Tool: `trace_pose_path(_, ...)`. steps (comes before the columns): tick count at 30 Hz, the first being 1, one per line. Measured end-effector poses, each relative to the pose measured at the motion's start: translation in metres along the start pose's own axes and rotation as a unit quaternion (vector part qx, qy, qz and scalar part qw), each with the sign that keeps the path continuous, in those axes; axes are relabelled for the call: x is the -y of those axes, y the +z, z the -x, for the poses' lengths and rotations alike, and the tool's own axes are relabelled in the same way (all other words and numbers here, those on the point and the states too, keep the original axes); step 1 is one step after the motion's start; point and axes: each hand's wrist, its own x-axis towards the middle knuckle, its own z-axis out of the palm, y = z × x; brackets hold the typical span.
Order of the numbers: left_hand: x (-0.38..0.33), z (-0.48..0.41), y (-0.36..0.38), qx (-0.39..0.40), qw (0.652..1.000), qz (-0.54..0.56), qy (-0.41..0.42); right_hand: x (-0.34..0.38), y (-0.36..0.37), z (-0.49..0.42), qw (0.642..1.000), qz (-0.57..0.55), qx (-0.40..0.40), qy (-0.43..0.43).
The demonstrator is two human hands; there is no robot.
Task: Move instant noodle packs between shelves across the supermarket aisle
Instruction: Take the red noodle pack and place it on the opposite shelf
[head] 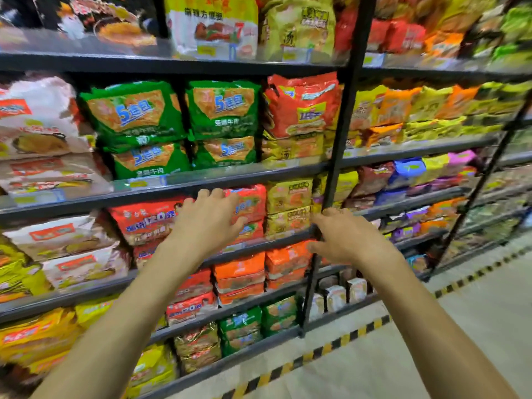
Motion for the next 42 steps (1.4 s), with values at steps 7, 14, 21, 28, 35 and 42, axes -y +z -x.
trace_pose_path(7, -0.03, -0.043, 0.01, 0.023, 1.0, -0.01, 0.011, -0.051, 0.011, -0.022, 0.999, -0.037, -0.006, 0.003)
trace_pose_path(14, -0.056, -0.112, 0.019, 0.022, 1.0, 0.013, 0.015, -0.094, 0.006, -0.08, 0.999, -0.033, 0.014, 0.015)
trace_pose_path(21, -0.083, -0.183, 0.023, -0.006, 0.999, 0.03, 0.012, -0.146, -0.008, -0.139, 0.999, -0.031, -0.022, 0.019)
trace_pose_path(28, -0.093, -0.228, 0.032, -0.015, 0.999, 0.034, -0.02, -0.181, -0.012, -0.194, 0.998, -0.033, -0.05, -0.006)
trace_pose_path(35, -0.104, -0.267, 0.034, -0.093, 0.992, 0.035, -0.078, -0.213, -0.027, -0.257, 0.986, 0.0, -0.15, -0.074)
trace_pose_path(42, -0.127, -0.302, 0.034, -0.175, 0.97, 0.076, -0.153, -0.248, -0.03, -0.316, 0.948, -0.034, -0.27, -0.164)
